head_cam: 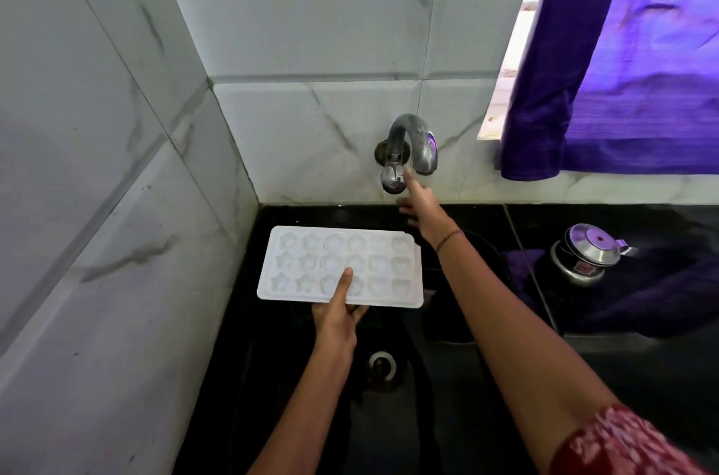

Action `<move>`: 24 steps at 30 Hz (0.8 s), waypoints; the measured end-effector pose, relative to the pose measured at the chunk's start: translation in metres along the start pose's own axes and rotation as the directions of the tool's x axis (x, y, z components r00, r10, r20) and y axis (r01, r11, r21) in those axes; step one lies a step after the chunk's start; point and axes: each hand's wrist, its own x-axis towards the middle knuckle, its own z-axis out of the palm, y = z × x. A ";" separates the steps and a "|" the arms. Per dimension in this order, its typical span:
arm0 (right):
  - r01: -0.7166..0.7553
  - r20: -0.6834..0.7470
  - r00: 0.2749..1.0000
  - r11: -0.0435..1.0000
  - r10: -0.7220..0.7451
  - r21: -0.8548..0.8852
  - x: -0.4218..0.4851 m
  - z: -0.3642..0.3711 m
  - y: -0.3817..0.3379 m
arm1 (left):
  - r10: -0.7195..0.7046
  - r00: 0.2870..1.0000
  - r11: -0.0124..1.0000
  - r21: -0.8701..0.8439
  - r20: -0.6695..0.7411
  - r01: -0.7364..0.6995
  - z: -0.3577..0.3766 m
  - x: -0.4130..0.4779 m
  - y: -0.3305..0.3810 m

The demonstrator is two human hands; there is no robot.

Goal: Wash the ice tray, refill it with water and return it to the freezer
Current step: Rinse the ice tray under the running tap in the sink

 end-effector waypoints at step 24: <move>0.103 -0.174 0.974 0.964 -0.148 -0.244 0.014 0.037 -0.007 | -0.021 1.000 0.999 -0.049 -0.022 0.020 0.004 0.002 -0.012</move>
